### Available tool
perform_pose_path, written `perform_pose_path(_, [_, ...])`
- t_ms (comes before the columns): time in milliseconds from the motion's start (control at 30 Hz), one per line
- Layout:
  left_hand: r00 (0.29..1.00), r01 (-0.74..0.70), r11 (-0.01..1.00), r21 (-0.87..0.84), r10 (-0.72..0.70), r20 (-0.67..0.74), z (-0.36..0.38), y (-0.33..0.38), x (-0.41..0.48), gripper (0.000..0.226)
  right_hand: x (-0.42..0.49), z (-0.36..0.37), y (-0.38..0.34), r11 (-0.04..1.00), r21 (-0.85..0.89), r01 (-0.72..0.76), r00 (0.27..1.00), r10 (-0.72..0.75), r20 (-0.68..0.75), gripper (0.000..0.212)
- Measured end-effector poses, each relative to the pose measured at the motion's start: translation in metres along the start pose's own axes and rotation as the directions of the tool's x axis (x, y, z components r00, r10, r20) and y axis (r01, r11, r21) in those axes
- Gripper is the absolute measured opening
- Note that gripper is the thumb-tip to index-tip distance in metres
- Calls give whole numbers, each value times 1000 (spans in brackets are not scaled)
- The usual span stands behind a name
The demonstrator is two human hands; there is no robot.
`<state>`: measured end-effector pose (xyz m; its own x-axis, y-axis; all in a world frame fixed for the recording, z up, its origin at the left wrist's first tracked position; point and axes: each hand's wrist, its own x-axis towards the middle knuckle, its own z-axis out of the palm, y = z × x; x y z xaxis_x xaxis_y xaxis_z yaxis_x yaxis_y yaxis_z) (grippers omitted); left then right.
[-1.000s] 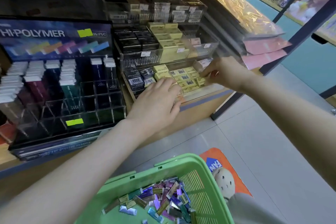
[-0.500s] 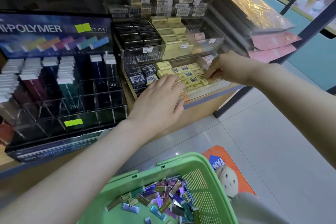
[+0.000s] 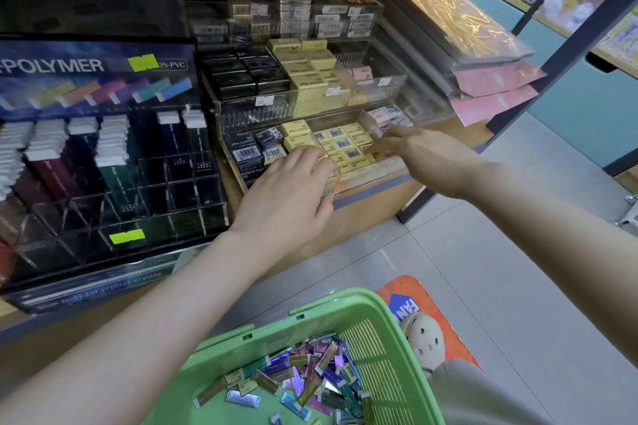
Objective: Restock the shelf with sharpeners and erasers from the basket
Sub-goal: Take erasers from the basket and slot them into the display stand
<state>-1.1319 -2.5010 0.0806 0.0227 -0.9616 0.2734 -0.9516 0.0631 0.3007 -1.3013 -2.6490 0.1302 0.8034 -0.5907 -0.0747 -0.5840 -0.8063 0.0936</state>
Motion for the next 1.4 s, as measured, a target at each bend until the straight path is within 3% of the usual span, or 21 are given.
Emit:
perform_pose_path(133, [1000,-20,999,37,21,-19,2,0,0,34,19,0,-1,987,132,-93,995,90,29,26])
perform_pose_path(333, [994,-73,993,88,80,-81,6,-4,-1,35,38,-22,-5,982,152,-110,988,92,125,14])
perform_pose_path(567, [987,-90,990,104,103,-121,8,-5,0,33,34,-14,-13,991,72,-113,993,110,38,14])
perform_pose_path(700, [990,-93,992,84,101,-97,8,-5,0,37,19,-1,-10,991,29,-127,992,127,-22,29])
perform_pose_path(800, [991,-90,991,95,99,-92,9,-6,0,38,-6,13,-12,983,112,-145,987,151,-48,40])
perform_pose_path(900, [981,-128,983,131,144,-129,10,-5,0,37,-37,31,-21,983,167,-71,972,106,-208,34])
perform_pose_path(1000, [943,-217,969,120,240,-228,10,4,-14,31,-66,55,-36,977,189,-96,894,168,-416,31])
perform_pose_path(1067, [895,-310,946,92,323,-308,16,12,-37,28,-85,76,-51,973,208,-99,851,191,-489,26])
perform_pose_path(1133, [877,-364,930,45,359,-318,33,17,-68,24,-103,105,-68,978,195,-71,856,160,-491,19])
perform_pose_path(1200, [910,-365,931,-17,353,-219,61,18,-105,21,-121,143,-84,977,206,-49,910,129,-394,17])
perform_pose_path(1300, [950,-282,952,-116,294,103,114,15,-166,22,-147,204,-108,960,269,-70,984,112,-141,23])
perform_pose_path(1400, [887,-13,986,-169,89,452,153,16,-206,31,-169,252,-130,917,356,-177,977,122,173,33])
